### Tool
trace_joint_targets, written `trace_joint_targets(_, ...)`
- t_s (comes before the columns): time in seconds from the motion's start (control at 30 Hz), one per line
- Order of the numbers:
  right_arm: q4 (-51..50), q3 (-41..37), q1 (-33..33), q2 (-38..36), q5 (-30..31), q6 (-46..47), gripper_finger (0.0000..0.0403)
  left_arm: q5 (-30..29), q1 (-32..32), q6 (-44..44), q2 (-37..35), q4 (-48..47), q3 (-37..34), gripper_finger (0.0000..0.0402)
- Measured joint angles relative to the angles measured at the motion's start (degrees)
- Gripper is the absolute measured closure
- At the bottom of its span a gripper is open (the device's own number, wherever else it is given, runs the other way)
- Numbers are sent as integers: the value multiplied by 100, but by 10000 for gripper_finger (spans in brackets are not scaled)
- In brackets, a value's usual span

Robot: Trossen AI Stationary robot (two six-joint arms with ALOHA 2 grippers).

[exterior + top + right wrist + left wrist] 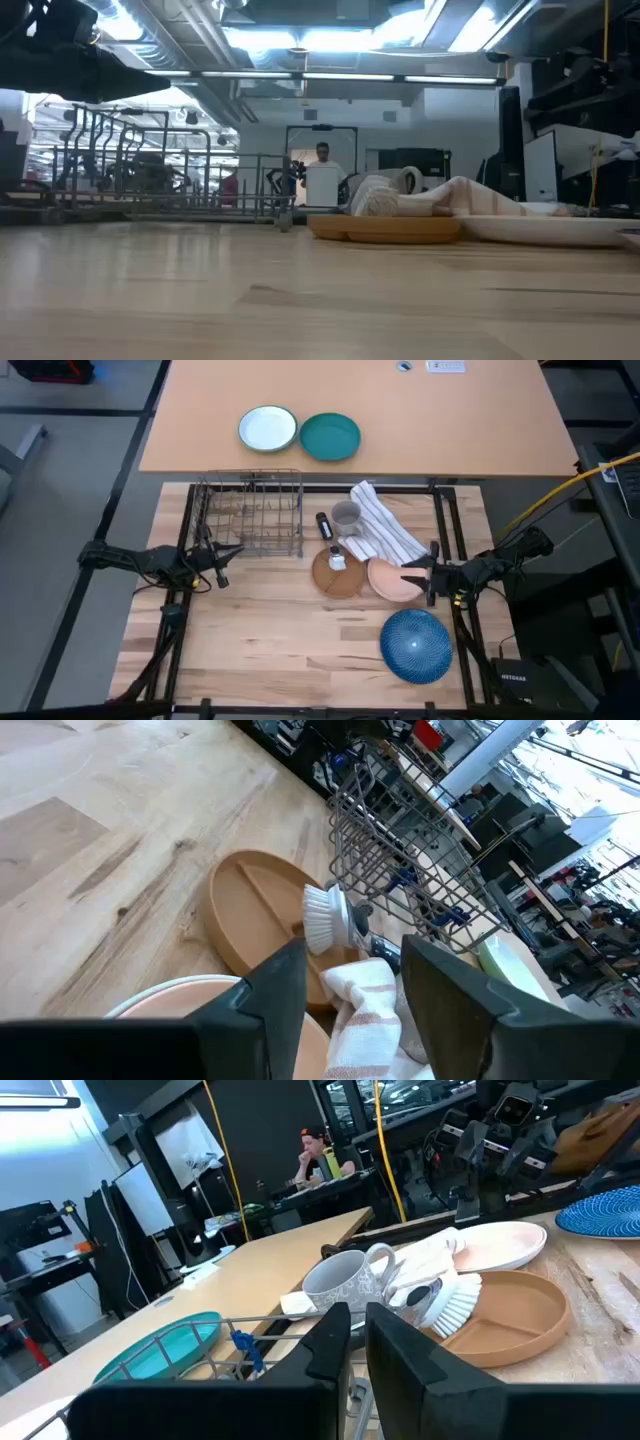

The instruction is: Sort dishes

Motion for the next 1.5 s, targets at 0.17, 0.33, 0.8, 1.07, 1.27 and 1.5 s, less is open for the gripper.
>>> trace_joint_targets(0.17, -1, -1, -1, 0, 0, 0, 235, 2, 1, 1, 0, 1, -1, 373)
trace_joint_targets(0.33, 0, 0, -2, -2, 0, -2, 235, 2, 0, 2, 0, 2, 0, 373)
trace_joint_targets(0.8, -2, 0, -2, 0, -2, -2, 235, 1, 1, 1, 0, 1, 0, 373)
trace_joint_targets(1.07, 0, 0, -2, -1, -1, 0, 235, 0, 2, 0, 0, 0, 0, 373)
trace_joint_targets(1.27, 46, -4, -1, 0, -1, 0, 235, 2, 0, 1, 0, 0, 0, 373)
trace_joint_targets(1.5, 708, -39, -1, 2, 0, 44, 235, 2, 1, 1, 0, 1, 0, 373)
